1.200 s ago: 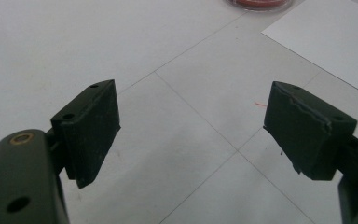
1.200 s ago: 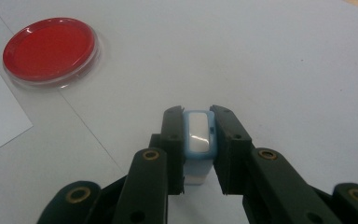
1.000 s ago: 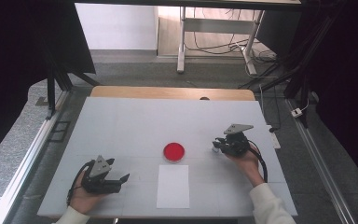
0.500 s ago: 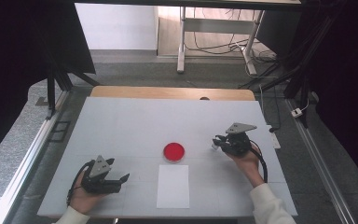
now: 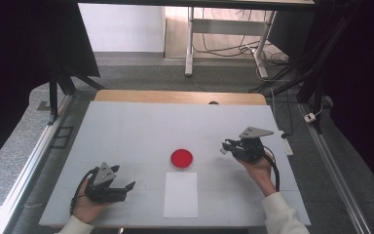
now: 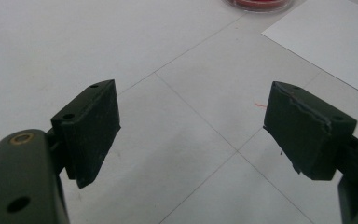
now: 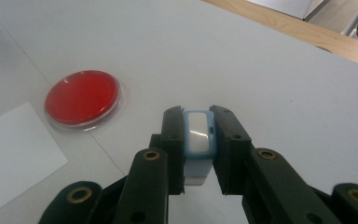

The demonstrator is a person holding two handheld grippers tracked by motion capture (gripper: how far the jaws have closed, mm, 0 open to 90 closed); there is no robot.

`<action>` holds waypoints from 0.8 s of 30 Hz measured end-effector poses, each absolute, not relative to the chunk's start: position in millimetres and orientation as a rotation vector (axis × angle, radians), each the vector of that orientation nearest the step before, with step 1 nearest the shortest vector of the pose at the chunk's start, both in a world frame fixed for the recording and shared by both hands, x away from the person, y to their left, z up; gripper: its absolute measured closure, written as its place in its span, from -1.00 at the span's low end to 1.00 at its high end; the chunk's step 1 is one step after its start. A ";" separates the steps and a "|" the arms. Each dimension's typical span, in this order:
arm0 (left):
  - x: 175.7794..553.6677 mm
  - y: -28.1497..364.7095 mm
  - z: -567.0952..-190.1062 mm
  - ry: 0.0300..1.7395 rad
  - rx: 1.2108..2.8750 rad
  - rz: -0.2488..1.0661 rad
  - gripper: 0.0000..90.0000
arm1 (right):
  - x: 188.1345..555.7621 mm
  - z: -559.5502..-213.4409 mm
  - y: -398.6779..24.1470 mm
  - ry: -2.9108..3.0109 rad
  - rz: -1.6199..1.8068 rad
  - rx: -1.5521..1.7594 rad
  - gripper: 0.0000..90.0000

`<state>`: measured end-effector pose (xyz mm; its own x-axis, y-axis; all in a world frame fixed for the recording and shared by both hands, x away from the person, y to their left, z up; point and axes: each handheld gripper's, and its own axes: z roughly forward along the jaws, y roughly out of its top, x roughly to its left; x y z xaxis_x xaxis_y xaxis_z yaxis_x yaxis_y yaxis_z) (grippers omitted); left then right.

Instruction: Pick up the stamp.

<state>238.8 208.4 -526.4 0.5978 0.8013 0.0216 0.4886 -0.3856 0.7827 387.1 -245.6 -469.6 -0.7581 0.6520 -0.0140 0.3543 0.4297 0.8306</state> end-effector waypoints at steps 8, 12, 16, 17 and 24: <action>238.7 207.7 -526.6 1.014 2.059 0.517 -0.60 | 381.0 -462.2 -242.5 2.337 1.292 0.852 0.67; 238.8 207.8 -526.6 1.014 2.059 0.519 -0.60 | 378.8 -459.7 -241.3 2.336 1.308 0.848 0.67; 238.8 207.6 -526.6 1.014 2.058 0.518 -0.60 | 376.6 -457.6 -239.1 2.334 1.330 0.837 0.67; 238.8 207.6 -526.5 1.016 2.059 0.520 -0.60 | 376.0 -457.1 -238.7 2.333 1.332 0.836 0.67; 238.7 207.3 -526.4 1.013 2.059 0.517 -0.60 | 370.4 -451.9 -231.4 2.340 1.383 0.811 0.67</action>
